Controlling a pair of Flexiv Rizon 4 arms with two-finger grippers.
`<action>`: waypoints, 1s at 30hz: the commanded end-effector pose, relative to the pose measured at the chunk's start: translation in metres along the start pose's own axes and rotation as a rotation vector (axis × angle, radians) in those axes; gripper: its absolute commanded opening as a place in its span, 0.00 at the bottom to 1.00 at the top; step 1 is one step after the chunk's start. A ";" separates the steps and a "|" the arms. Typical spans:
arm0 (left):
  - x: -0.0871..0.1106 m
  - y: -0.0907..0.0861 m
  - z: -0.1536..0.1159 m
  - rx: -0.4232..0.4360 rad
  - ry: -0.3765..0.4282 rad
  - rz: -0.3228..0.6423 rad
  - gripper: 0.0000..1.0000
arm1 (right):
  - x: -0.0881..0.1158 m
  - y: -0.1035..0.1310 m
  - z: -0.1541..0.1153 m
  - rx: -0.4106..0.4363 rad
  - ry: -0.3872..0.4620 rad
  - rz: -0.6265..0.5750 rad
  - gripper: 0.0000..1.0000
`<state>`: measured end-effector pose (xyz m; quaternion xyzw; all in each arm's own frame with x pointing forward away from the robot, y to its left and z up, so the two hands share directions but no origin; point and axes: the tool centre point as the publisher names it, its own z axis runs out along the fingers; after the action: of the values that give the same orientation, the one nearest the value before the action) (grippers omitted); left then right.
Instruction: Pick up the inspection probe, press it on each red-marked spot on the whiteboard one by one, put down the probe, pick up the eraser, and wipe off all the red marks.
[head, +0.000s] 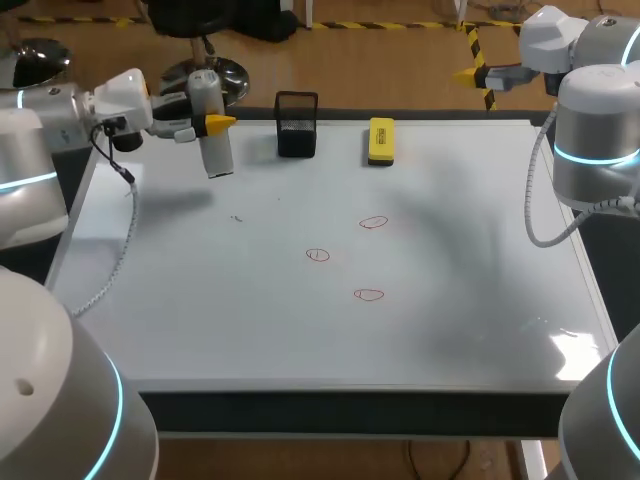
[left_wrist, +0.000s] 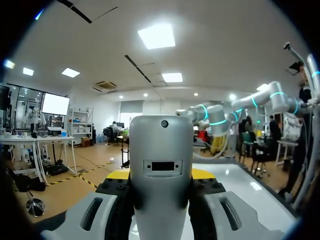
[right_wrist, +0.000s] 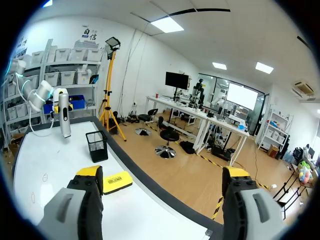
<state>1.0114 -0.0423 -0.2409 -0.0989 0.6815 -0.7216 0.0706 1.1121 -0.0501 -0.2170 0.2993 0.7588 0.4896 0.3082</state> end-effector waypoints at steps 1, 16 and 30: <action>0.000 0.000 0.000 0.001 0.000 0.002 0.00 | 0.000 0.000 0.000 0.001 0.001 0.000 1.00; 0.000 0.000 0.000 0.001 0.000 0.002 0.00 | 0.000 0.000 0.000 0.001 0.001 0.000 1.00; 0.000 0.000 0.000 0.001 0.000 0.002 0.00 | 0.023 0.021 0.029 0.016 0.323 -0.211 1.00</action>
<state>1.0114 -0.0420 -0.2406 -0.0987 0.6820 -0.7213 0.0704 1.1114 -0.0111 -0.2167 0.1777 0.8011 0.4984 0.2796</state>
